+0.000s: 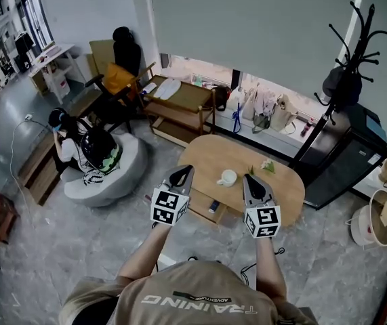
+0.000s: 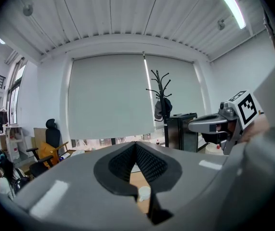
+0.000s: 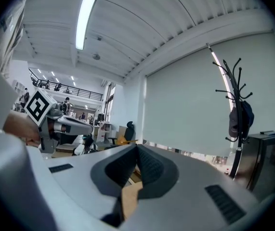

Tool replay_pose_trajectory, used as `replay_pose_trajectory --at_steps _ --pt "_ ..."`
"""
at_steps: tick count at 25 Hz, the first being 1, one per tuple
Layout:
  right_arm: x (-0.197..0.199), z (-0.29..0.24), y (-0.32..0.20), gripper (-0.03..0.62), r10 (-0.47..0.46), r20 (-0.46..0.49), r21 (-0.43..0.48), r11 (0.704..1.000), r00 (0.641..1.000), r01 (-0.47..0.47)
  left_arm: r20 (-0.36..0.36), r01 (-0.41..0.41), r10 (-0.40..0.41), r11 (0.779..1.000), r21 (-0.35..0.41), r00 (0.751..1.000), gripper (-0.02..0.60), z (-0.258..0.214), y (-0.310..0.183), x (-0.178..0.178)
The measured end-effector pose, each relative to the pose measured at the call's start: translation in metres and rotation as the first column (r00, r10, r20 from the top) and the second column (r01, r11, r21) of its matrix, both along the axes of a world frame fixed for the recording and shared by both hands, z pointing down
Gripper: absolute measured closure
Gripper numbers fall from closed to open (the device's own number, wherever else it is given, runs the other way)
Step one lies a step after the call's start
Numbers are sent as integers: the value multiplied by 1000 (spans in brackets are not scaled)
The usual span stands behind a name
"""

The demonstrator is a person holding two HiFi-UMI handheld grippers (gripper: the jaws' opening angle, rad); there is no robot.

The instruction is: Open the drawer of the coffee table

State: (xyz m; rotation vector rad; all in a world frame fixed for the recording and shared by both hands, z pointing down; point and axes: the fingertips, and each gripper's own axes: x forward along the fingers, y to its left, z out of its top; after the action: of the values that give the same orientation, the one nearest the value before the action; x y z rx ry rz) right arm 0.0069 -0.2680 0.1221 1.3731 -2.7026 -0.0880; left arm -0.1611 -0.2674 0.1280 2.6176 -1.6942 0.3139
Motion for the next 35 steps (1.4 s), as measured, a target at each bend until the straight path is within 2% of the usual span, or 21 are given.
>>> replay_pose_trajectory --at_steps 7,12,18,21,30,35 --pt "-6 -14 -1 589 0 -24 35 999 1000 1 -25 12 -12 1000 16 1000 575 -6 -8 -6" --pt "-8 -11 14 589 -13 -11 10 1000 1000 13 -36 6 -6 1000 1 999 575 2 0 2" --pt "-9 -17 18 589 -22 16 15 1000 1000 21 -17 -23 24 1000 17 1000 575 0 7 20" --pt "-11 -17 21 589 -37 1 20 999 999 37 5 -17 17 1000 18 1000 575 1 10 16" --pt "-12 -22 24 589 -55 -23 26 998 998 56 -6 1 -1 999 35 1000 575 -8 10 9" --pt "-14 -27 22 589 -53 -32 49 997 998 55 7 -18 17 999 45 1000 575 -9 9 10"
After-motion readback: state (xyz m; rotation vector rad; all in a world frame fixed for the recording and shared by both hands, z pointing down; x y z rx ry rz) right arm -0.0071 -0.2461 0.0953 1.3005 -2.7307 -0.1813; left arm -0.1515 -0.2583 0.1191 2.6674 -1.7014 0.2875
